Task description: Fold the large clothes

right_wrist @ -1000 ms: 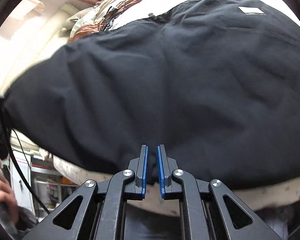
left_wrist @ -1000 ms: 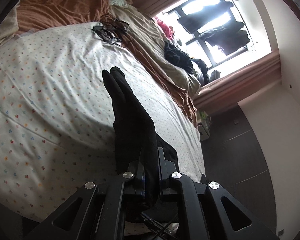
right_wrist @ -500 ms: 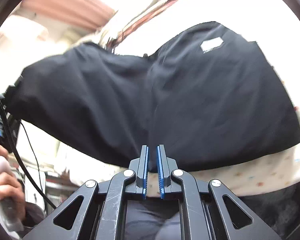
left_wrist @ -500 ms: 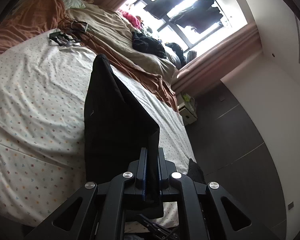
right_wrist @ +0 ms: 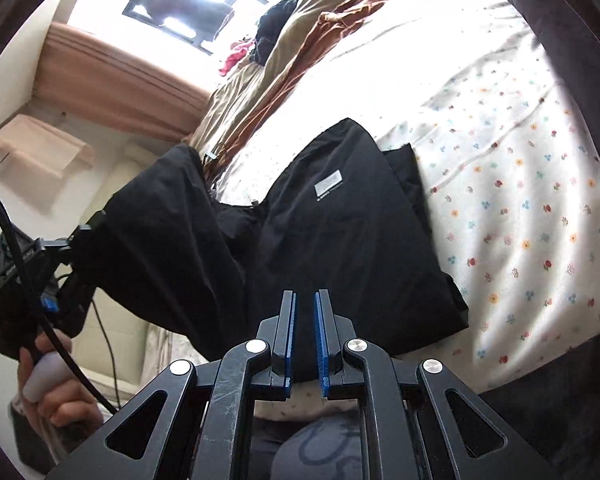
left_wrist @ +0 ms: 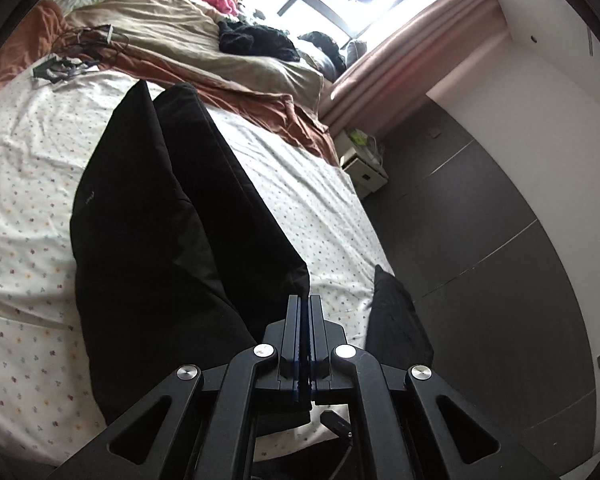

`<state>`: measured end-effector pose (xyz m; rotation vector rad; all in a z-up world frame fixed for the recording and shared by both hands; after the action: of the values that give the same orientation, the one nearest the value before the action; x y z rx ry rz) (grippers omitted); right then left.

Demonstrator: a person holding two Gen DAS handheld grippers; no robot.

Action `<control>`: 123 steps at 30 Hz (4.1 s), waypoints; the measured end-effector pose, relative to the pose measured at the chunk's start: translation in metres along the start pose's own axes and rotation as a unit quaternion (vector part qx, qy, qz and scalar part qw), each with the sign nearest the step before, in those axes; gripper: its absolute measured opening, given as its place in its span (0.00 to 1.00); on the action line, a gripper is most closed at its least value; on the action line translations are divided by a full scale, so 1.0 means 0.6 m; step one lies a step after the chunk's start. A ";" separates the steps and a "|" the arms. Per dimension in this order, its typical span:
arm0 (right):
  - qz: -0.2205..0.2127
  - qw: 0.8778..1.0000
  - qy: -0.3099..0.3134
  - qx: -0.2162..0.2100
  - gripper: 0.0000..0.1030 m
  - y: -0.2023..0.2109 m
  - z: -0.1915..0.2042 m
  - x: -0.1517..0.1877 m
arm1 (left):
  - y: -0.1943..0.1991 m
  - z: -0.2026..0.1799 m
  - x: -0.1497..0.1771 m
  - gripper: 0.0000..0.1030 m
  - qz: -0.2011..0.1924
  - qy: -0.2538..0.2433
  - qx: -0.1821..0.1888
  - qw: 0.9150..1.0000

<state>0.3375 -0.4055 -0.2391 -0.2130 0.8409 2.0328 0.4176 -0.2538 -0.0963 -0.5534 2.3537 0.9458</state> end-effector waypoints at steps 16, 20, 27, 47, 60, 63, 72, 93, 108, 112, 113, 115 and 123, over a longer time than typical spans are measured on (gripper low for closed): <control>-0.009 0.997 -0.058 0.051 0.40 0.014 -0.129 -0.024 | -0.141 -0.063 0.183 0.32 0.166 -0.057 0.041 0.984; -0.010 0.998 -0.044 0.036 0.45 0.006 -0.110 -0.030 | -0.081 -0.018 0.139 0.76 0.098 -0.049 0.014 0.994; -0.002 1.000 -0.014 0.022 0.51 -0.032 -0.063 -0.033 | 0.009 0.138 0.076 0.77 0.045 0.005 -0.063 0.997; -0.026 1.000 -0.005 -0.005 0.07 -0.014 -0.044 -0.021 | 0.009 0.330 0.188 0.58 0.107 0.073 -0.147 0.981; 0.006 0.999 -0.034 0.038 0.08 -0.014 -0.129 0.026 | -0.037 0.294 0.232 0.48 0.155 0.039 -0.117 0.980; -0.002 0.998 -0.030 0.060 0.20 -0.005 -0.131 0.007 | -0.039 0.300 0.225 0.48 0.154 0.045 -0.116 0.980; -0.023 0.997 0.057 0.048 0.48 -0.027 -0.048 -0.114 | -0.045 0.326 0.152 0.49 0.117 0.061 -0.128 0.983; 0.063 0.995 0.072 0.012 0.04 -0.238 -0.036 -0.186 | -0.135 0.358 0.056 0.49 0.109 0.068 -0.136 0.982; -0.005 0.996 0.078 0.032 0.03 -0.137 -0.045 -0.219 | -0.179 0.321 0.024 0.49 0.114 0.008 -0.164 0.980; 0.002 0.997 0.055 0.048 0.03 -0.158 -0.094 -0.211 | -0.204 0.317 0.019 0.49 0.117 -0.003 -0.169 0.979; 0.003 0.997 0.052 0.053 0.03 -0.164 -0.106 -0.209 | -0.210 0.318 0.017 0.49 0.117 -0.006 -0.170 0.978; 0.007 0.997 0.046 0.059 0.02 -0.174 -0.122 -0.203 | -0.223 0.320 0.014 0.49 0.118 -0.008 -0.174 0.978; 0.019 0.995 0.037 0.091 0.46 -0.183 -0.153 -0.197 | -0.238 0.331 0.013 0.50 0.121 -0.003 -0.176 0.977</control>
<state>0.4785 -0.5039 -0.3082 -0.1727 1.0780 1.9797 0.5544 -0.2071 -0.2936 -0.3972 2.2951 1.4901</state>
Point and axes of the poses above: each gripper's, at about its wrist camera, not at the fingertips, and y roughly against the way its jaws point, z to its left, x to its underside, the point moved 9 cm from there along -y, roughly the way its jaws point, and after that the axes turned 6 degrees about -z, right-handed, at the moved point
